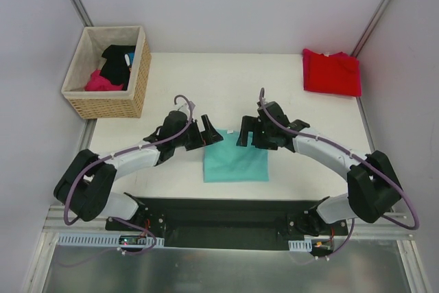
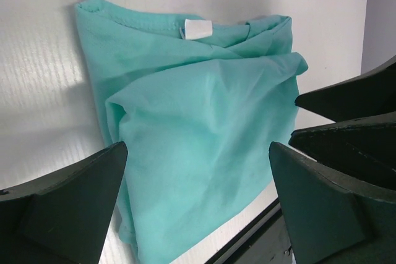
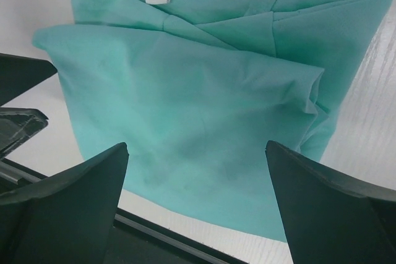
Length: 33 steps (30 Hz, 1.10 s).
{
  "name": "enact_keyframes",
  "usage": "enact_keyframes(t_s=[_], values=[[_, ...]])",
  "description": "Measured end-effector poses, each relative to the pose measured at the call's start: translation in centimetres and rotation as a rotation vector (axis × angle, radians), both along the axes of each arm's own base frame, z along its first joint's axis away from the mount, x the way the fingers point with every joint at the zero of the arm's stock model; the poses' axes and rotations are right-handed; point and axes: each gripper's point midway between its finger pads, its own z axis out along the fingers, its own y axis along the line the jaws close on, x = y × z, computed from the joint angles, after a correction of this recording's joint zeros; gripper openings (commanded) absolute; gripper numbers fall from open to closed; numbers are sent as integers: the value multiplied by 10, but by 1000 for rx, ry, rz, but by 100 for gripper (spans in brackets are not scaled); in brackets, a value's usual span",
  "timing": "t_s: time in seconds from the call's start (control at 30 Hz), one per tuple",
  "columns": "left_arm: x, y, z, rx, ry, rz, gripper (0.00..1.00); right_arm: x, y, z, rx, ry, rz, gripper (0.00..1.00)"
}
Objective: Fold and stack the t-shirts
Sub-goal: Smooth out wrinkles on the folded tshirt
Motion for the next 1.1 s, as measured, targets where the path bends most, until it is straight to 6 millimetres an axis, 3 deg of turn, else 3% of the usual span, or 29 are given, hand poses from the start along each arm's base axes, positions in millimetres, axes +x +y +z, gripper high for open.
enact_keyframes(t_s=[0.5,0.8,1.1], values=[[18,-8,-5,-17,12,-35,99,15,6,-16,-21,15,-7,98],[35,-12,-10,-24,24,-30,99,54,-17,-30,-27,17,-115,99],[44,-14,-15,-36,34,-36,99,85,-26,-35,4,10,-159,99]])
